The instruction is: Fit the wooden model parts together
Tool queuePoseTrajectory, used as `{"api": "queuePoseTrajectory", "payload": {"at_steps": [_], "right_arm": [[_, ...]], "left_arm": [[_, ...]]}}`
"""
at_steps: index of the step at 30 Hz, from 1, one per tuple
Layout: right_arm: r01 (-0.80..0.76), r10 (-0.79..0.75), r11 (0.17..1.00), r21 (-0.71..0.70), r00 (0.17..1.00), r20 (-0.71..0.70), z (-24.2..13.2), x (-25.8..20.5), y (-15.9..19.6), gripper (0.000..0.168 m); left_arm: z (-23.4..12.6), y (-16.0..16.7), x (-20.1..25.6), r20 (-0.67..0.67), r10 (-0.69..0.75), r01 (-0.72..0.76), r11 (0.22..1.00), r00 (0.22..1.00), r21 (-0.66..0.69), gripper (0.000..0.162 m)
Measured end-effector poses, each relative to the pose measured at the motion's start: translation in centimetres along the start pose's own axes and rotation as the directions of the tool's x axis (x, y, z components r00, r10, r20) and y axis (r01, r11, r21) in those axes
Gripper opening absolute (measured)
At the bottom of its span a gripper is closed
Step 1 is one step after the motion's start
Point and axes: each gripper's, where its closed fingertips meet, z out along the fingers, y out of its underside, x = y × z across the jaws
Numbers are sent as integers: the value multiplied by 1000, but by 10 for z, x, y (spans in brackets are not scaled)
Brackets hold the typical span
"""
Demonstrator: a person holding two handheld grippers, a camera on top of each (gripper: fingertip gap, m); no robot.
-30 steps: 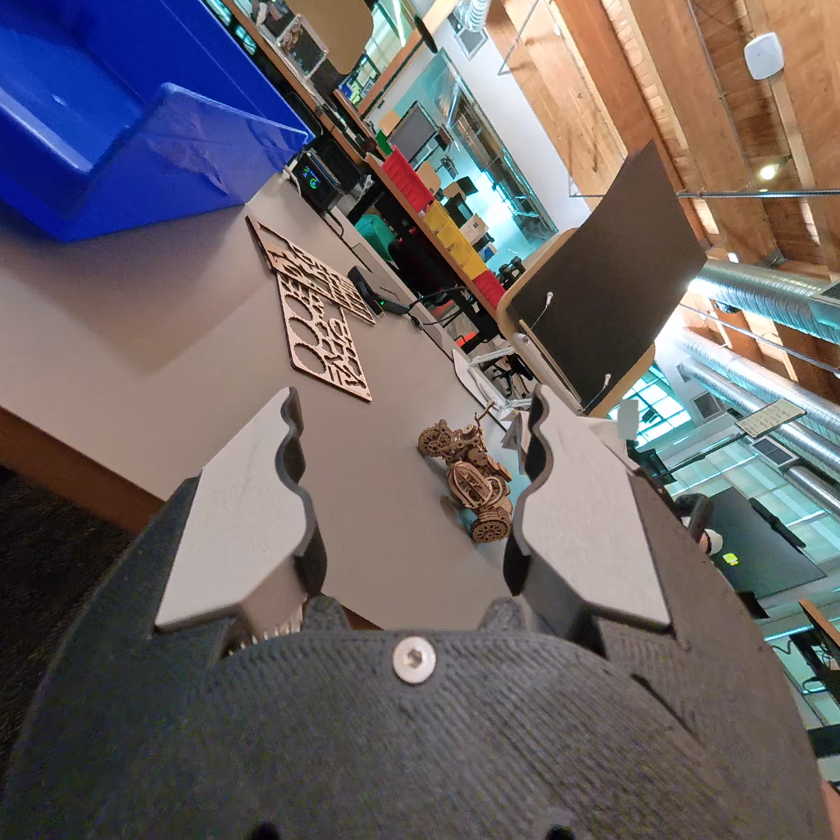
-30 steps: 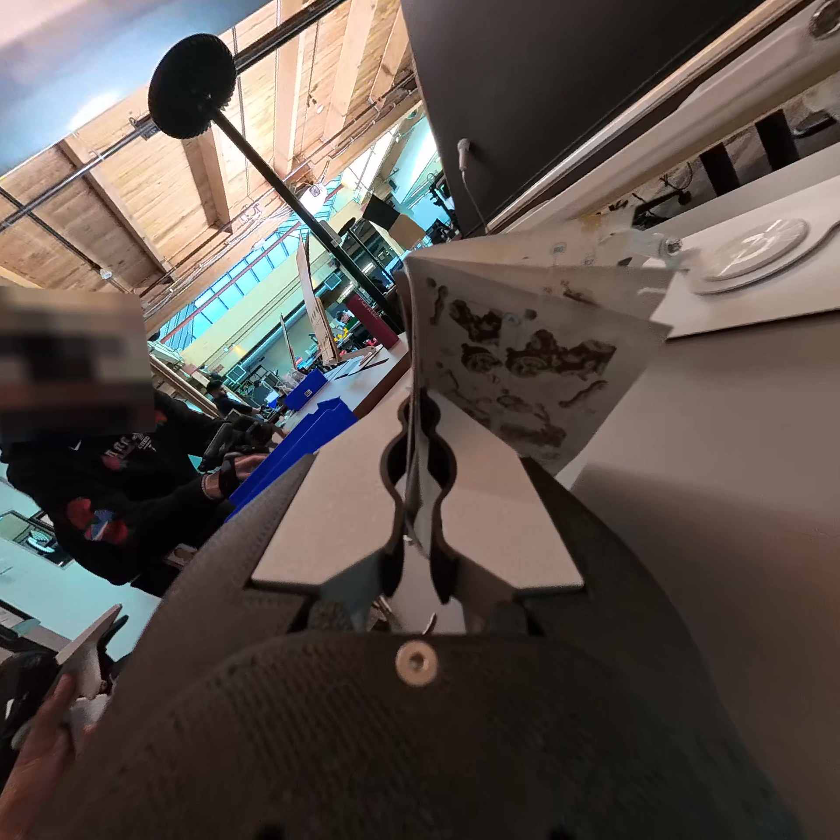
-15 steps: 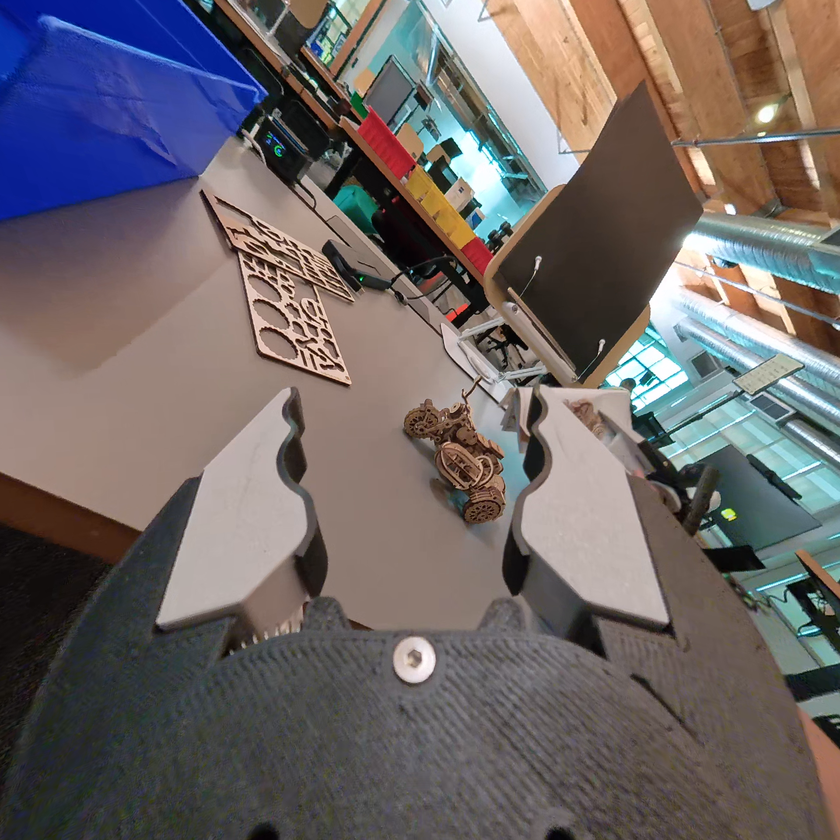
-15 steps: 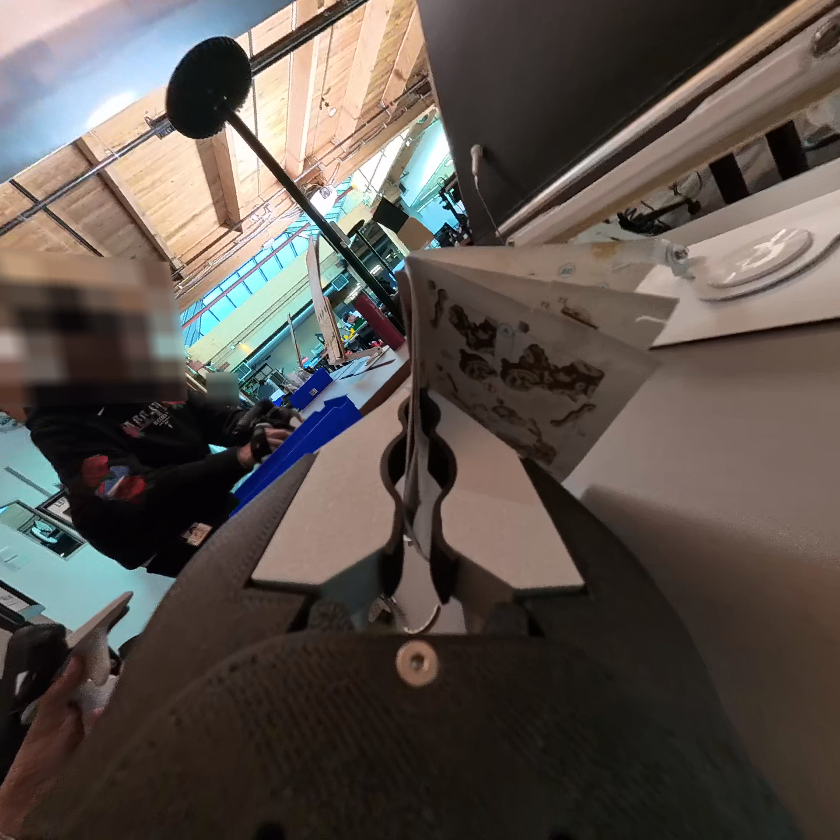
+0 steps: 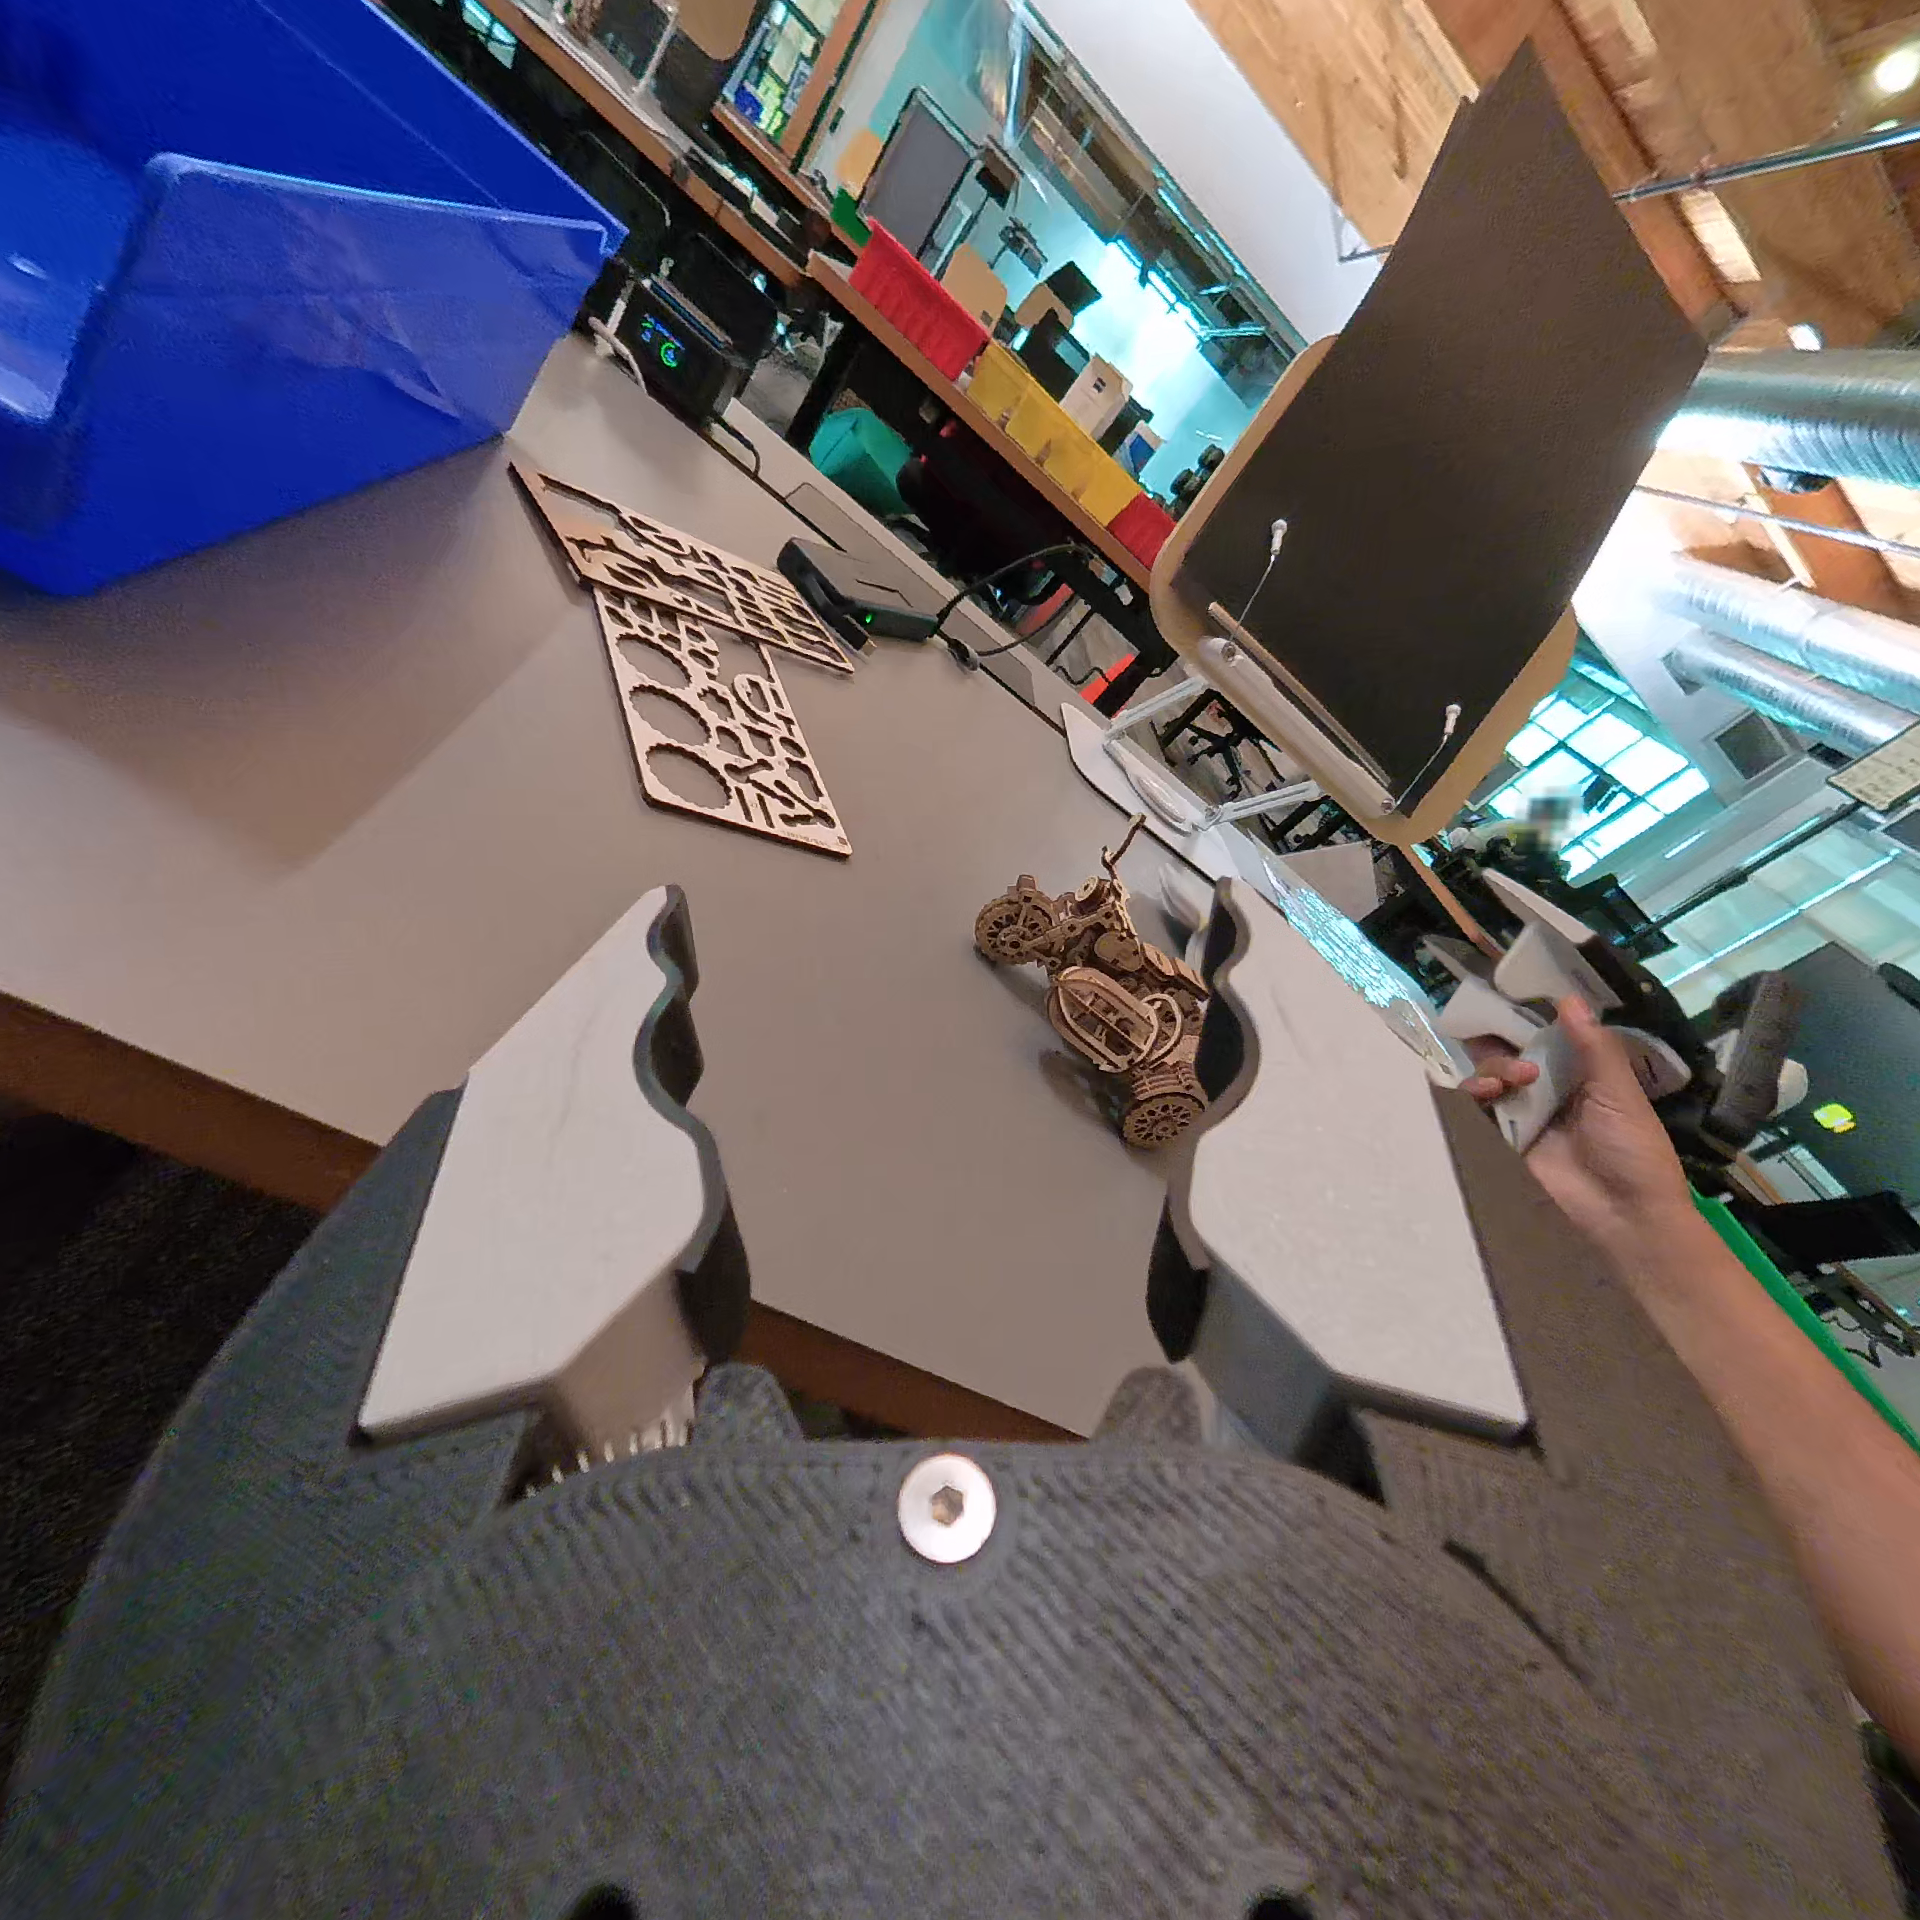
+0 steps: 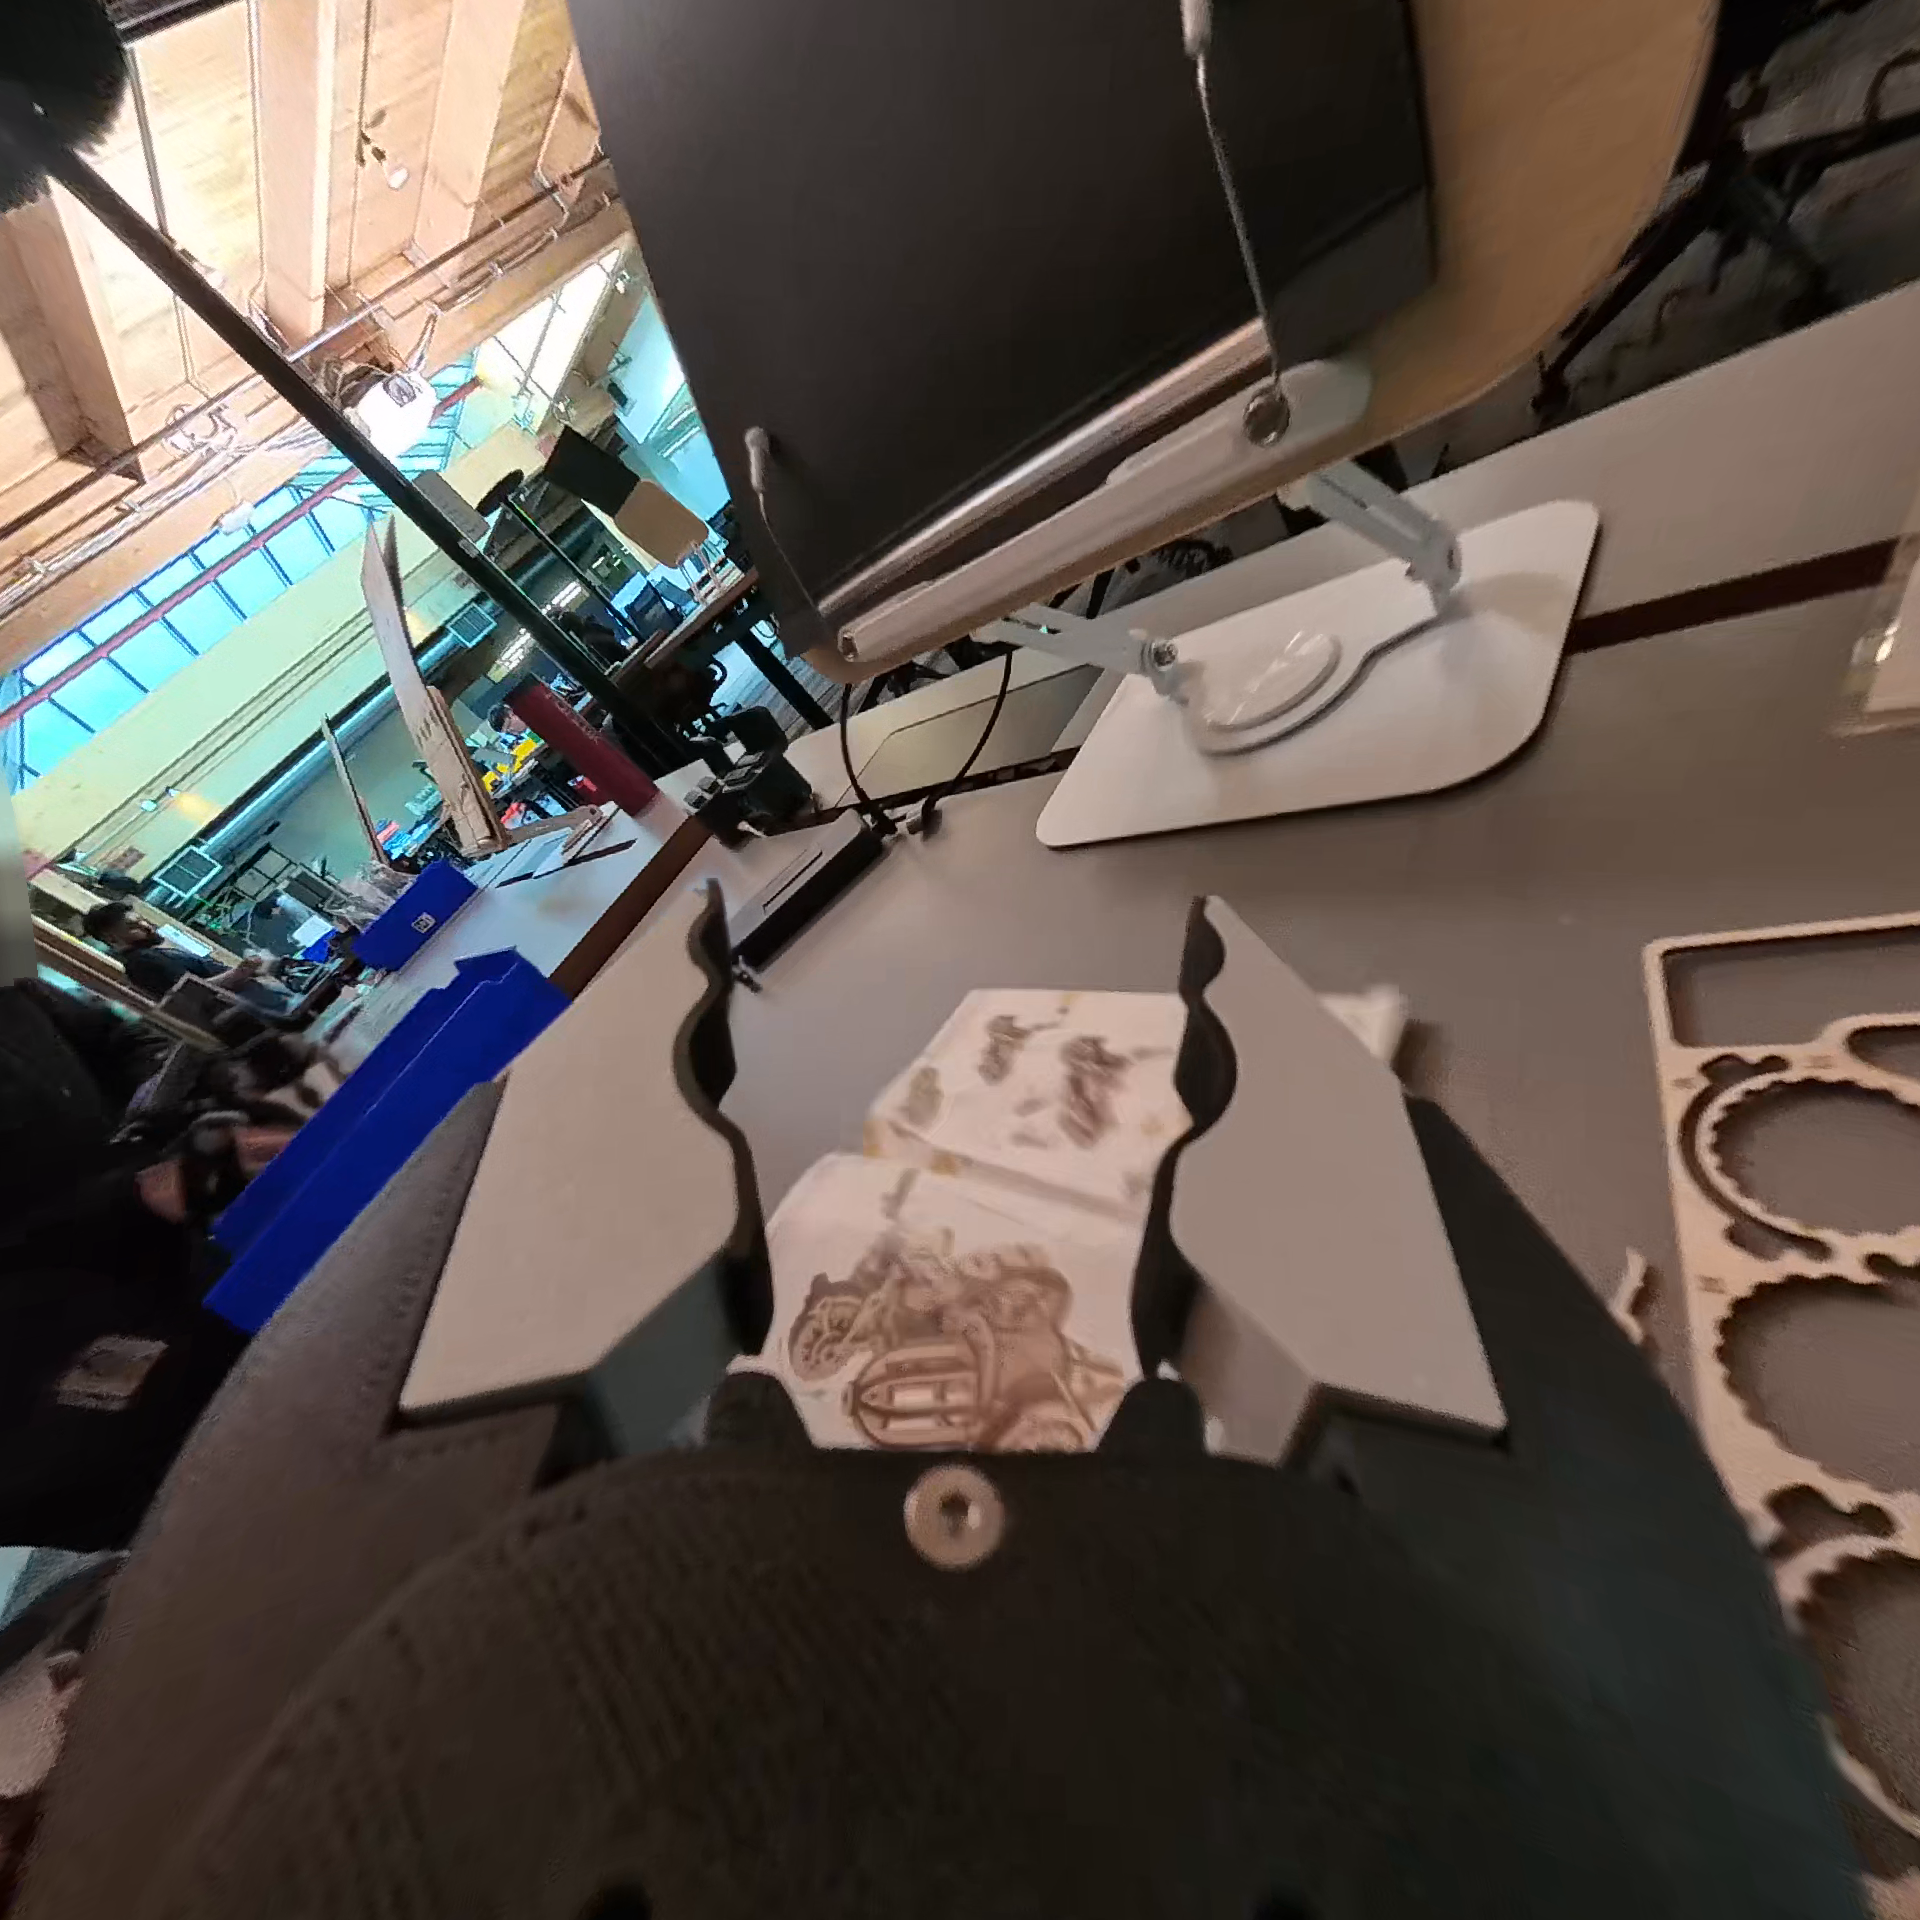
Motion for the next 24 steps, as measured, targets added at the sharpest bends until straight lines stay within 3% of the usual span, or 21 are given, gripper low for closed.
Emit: {"api": "queuePoseTrajectory", "payload": {"at_steps": [6,10,13,18,24], "right_arm": [[311,-310,950,13,949,-65,-22,-5,4,82],[555,-556,831,-34,830,-43,-34,-27,21,83],[678,-680,731,-70,733,-6,-46,-43,40,84],[785,-776,609,-117,620,119,-71,-68,82,70],[780,-737,607,-155,625,259,-91,-99,112,52]], "left_arm": [[10,5,0,97,152,-149,988,984,-29,100],[28,12,8,144,329,-322,944,933,-70,95],[50,27,24,96,413,-401,908,906,-119,92],[82,42,53,-6,463,-460,878,886,-132,91],[117,32,71,-103,418,-425,903,903,-60,86]]}}
